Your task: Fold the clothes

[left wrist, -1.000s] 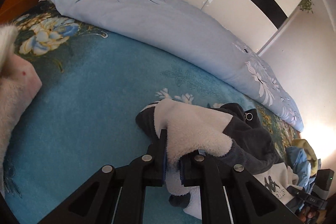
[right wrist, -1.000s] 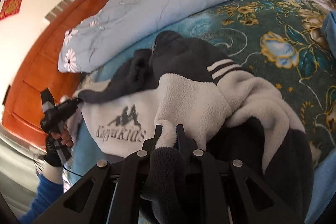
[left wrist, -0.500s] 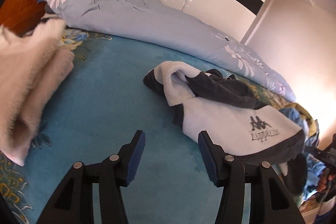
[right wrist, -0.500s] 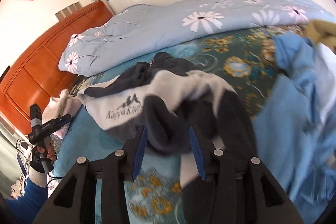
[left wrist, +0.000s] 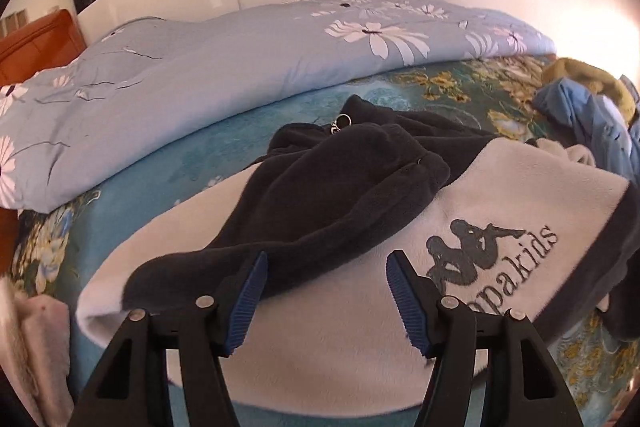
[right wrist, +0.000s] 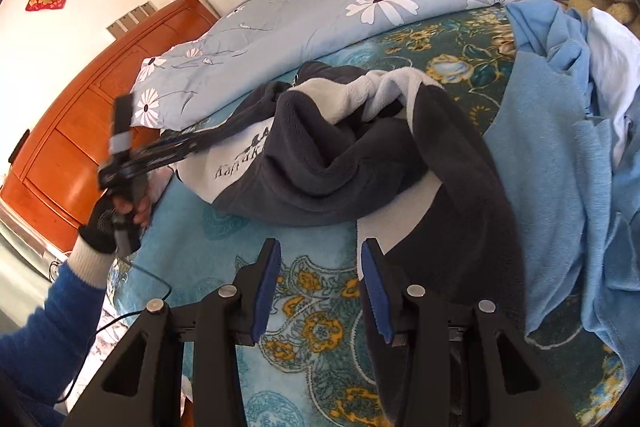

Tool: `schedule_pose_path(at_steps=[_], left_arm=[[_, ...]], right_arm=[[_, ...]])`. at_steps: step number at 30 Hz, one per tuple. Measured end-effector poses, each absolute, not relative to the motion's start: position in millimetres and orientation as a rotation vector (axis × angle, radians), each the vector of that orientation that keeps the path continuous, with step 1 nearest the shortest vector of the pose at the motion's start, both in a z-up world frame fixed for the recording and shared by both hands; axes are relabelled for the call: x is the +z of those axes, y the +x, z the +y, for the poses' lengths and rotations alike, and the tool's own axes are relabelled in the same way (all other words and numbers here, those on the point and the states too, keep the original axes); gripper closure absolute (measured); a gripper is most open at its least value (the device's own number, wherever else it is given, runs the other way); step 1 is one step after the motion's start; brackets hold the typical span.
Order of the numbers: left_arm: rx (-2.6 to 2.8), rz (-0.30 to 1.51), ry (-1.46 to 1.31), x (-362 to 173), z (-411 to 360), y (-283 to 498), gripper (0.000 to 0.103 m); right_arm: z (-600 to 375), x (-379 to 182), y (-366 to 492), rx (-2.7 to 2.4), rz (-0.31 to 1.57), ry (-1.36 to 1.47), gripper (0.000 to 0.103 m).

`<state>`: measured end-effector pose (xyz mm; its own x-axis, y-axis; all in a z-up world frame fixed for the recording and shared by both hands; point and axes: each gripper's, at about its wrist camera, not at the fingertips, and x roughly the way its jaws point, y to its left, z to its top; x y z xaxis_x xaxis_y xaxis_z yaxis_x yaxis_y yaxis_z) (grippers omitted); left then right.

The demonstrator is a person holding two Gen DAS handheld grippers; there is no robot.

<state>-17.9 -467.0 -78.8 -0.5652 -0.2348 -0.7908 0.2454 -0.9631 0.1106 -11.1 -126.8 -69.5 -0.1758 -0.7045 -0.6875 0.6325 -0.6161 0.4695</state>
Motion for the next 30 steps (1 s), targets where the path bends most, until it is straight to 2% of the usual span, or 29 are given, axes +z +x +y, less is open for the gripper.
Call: schedule_pose_path(at_steps=[10, 13, 15, 16, 18, 22, 30], left_arm=[[-2.509, -0.311, 1.142, -96.3, -444.7, -32.1, 0.039], [-2.511, -0.356, 1.092, -96.6, -440.1, -30.8, 0.056], [-2.513, -0.367, 1.085, -97.3, -438.2, -30.7, 0.071], [-2.510, -0.378, 1.072, -97.2, -436.6, -30.0, 0.073], [-2.502, -0.409, 1.023, -96.0, -432.5, -27.4, 0.084], [-2.486, -0.443, 0.896, -86.9, -427.3, -16.1, 0.089], [-2.511, -0.343, 0.775, -62.1, -439.5, 11.0, 0.091]], right_arm=[[-128.5, -99.4, -17.9, -1.889, -0.114, 1.232, 0.060], [-134.2, -104.1, -17.2, -1.863, -0.134, 1.251, 0.060], [-139.3, -105.0, -15.5, -1.858, -0.122, 1.260, 0.060], [-142.0, -105.2, -14.6, -1.856, -0.114, 1.263, 0.060], [-146.8, -105.5, -12.9, -1.853, -0.101, 1.270, 0.060], [-156.4, -105.0, -10.6, -1.846, -0.077, 1.281, 0.060], [-175.4, -112.6, -7.0, -1.814, -0.050, 1.308, 0.060]])
